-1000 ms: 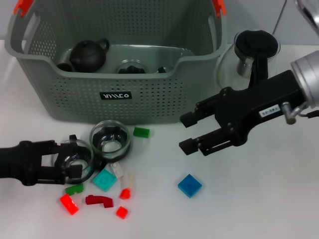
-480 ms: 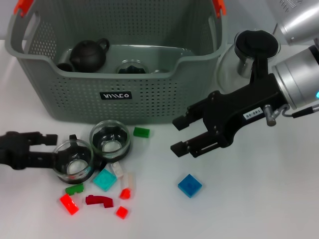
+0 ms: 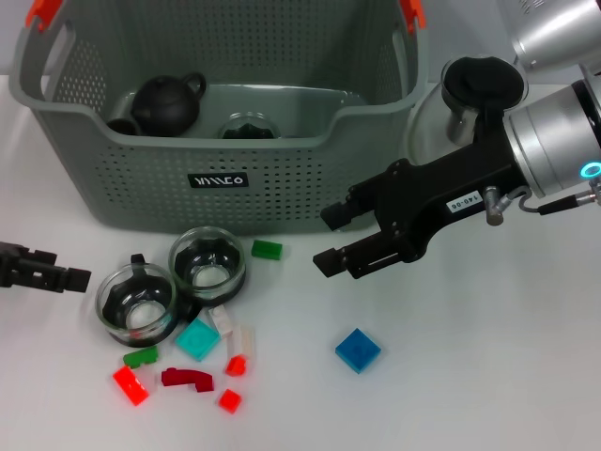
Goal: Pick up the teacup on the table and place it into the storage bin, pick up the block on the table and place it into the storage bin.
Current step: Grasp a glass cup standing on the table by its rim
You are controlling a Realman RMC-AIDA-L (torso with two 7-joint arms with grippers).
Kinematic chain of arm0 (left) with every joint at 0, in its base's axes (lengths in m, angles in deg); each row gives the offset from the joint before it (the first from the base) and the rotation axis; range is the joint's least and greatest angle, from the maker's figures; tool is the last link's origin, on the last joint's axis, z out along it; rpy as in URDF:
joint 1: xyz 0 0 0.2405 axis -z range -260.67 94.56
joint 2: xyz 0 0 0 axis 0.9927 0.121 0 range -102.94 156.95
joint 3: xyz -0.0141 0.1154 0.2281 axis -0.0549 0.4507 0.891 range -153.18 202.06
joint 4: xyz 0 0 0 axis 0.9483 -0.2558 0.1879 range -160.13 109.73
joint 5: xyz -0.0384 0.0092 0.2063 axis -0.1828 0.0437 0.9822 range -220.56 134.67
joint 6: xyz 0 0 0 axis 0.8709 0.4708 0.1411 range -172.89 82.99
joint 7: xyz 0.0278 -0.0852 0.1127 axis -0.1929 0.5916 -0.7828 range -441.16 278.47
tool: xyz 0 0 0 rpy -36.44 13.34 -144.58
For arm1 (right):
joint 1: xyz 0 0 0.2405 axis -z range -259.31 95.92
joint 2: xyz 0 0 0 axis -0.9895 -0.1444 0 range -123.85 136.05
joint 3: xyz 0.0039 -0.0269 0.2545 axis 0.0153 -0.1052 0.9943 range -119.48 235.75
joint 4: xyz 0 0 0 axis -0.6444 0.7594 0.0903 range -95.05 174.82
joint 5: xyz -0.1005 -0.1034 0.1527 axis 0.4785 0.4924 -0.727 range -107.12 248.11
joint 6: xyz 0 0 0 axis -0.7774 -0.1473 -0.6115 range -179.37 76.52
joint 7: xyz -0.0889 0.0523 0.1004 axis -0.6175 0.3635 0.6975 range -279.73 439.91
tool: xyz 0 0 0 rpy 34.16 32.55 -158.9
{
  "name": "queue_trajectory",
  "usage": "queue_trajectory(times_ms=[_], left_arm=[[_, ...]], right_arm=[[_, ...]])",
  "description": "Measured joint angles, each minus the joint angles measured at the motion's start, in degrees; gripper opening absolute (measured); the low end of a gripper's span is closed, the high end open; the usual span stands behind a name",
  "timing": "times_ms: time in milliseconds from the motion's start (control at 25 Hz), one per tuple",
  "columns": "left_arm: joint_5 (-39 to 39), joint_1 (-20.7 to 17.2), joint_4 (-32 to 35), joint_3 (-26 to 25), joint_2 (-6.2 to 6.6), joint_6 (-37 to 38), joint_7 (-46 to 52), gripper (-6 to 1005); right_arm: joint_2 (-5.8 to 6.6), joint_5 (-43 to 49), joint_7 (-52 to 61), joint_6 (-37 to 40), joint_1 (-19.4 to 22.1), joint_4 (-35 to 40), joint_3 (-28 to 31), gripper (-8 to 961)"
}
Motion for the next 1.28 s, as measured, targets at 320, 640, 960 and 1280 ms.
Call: queue_trajectory(times_ms=[320,640,960,1280], left_arm=[[10.3,6.3,0.0,3.7,-0.70,-2.0,12.3,906],[14.8,9.9,-0.3,8.9,-3.81,-2.9,18.9,906],[15.8,10.1,-1.7,11.4,-5.26,-2.9,19.8,906],[15.9,9.8,-2.7,12.0,-5.60,-3.7,19.5,906]], right_arm=[[0.02,-0.1,0.0,0.3,-0.3,-1.1,-0.1,687],[0.75,1.7,-1.0,3.1,0.2,-1.2,-0.4,686],[0.88,3.7,-2.4,3.5,0.2,-1.2,-0.1,687],[0.93,3.7,-2.9,3.0,0.2,-1.2,0.1,687]])
